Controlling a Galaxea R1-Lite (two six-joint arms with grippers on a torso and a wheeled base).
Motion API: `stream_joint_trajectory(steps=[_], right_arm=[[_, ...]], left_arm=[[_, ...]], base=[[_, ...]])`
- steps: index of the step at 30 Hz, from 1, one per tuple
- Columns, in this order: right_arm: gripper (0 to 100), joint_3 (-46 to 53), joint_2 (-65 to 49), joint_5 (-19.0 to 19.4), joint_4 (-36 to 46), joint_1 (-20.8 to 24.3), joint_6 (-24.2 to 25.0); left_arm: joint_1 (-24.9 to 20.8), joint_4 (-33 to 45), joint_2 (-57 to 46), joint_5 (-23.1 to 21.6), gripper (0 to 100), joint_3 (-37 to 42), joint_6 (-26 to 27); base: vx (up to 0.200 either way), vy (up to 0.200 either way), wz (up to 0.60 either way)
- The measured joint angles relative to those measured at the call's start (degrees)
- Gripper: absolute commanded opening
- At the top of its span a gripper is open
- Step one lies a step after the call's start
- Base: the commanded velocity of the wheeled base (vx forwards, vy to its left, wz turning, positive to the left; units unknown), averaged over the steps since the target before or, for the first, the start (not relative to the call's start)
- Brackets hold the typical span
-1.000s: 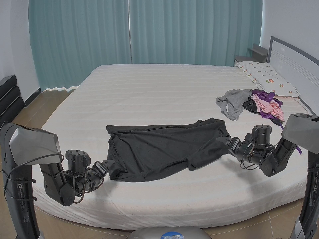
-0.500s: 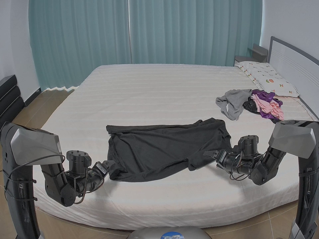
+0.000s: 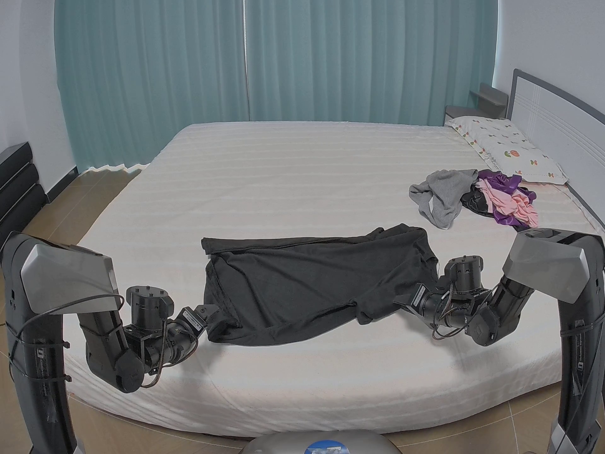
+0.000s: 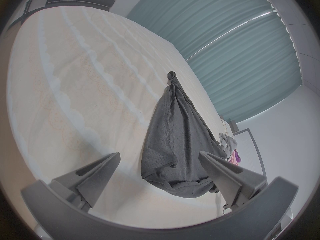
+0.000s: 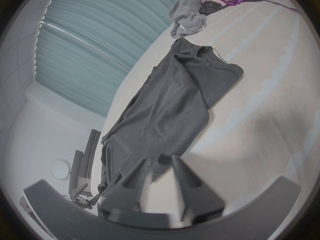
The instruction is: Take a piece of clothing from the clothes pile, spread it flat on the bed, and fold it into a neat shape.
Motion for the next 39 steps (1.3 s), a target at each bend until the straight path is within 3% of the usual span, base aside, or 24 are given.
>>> stream_joint_trajectory(steps=[15, 16, 31, 32, 39], right_arm=[[0, 0.1, 0.3, -1.2, 0.0, 0.0, 0.2], [100, 0.1, 0.3, -1.2, -0.1, 0.0, 0.1], [100, -4.0, 1.6, -1.4, 2.5, -0.3, 0.0], [0, -4.5, 1.8, -1.4, 2.9, -0.3, 0.0], [0, -5.3, 2.4, -1.4, 3.1, -0.3, 0.1]], left_arm=[[0.0, 0.0, 0.0, 0.0, 100, 0.0, 0.0], [0.0, 0.0, 0.0, 0.0, 100, 0.0, 0.0], [0.0, 0.0, 0.0, 0.0, 100, -0.1, 0.0], [0.0, 0.0, 0.0, 0.0, 100, -0.1, 0.0], [0.0, 0.0, 0.0, 0.0, 100, -0.1, 0.0]], base=[[0.0, 0.0, 0.0], [0.0, 0.0, 0.0], [0.0, 0.0, 0.0], [0.0, 0.0, 0.0], [0.0, 0.0, 0.0]])
